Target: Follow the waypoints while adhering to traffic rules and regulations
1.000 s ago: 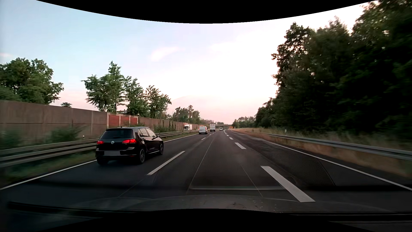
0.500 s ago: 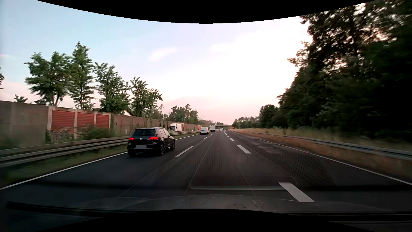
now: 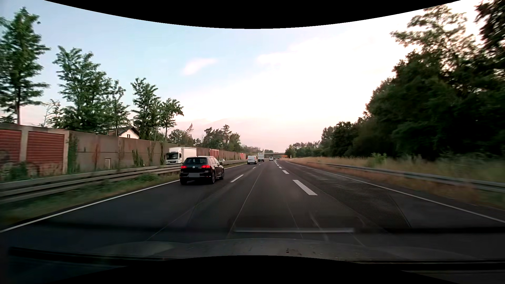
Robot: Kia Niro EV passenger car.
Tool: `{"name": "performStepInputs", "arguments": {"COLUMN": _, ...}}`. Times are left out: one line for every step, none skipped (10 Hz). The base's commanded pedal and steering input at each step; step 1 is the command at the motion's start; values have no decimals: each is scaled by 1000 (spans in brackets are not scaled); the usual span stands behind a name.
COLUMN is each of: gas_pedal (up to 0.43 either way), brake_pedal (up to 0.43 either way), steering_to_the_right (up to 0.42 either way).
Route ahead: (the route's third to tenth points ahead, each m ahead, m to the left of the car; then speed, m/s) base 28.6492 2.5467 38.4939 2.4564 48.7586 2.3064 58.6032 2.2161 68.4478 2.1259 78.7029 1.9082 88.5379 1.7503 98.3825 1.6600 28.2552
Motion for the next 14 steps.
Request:
{"name": "performStepInputs", "arguments": {"gas_pedal": 138, "brake_pedal": 0, "steering_to_the_right": -1}}
{"name": "performStepInputs", "arguments": {"gas_pedal": 138, "brake_pedal": 0, "steering_to_the_right": -2}}
{"name": "performStepInputs", "arguments": {"gas_pedal": 138, "brake_pedal": 0, "steering_to_the_right": -2}}
{"name": "performStepInputs", "arguments": {"gas_pedal": 138, "brake_pedal": 0, "steering_to_the_right": -2}}
{"name": "performStepInputs", "arguments": {"gas_pedal": 138, "brake_pedal": 0, "steering_to_the_right": -2}}
{"name": "performStepInputs", "arguments": {"gas_pedal": 138, "brake_pedal": 0, "steering_to_the_right": -2}}
{"name": "performStepInputs", "arguments": {"gas_pedal": 138, "brake_pedal": 0, "steering_to_the_right": -2}}
{"name": "performStepInputs", "arguments": {"gas_pedal": 138, "brake_pedal": 0, "steering_to_the_right": -2}}
{"name": "performStepInputs", "arguments": {"gas_pedal": 138, "brake_pedal": 0, "steering_to_the_right": -2}}
{"name": "performStepInputs", "arguments": {"gas_pedal": 138, "brake_pedal": 0, "steering_to_the_right": -2}}
{"name": "performStepInputs", "arguments": {"gas_pedal": 138, "brake_pedal": 0, "steering_to_the_right": -2}}
{"name": "performStepInputs", "arguments": {"gas_pedal": 138, "brake_pedal": 0, "steering_to_the_right": -2}}
{"name": "performStepInputs", "arguments": {"gas_pedal": 138, "brake_pedal": 0, "steering_to_the_right": -2}}
{"name": "performStepInputs", "arguments": {"gas_pedal": 138, "brake_pedal": 0, "steering_to_the_right": -2}}
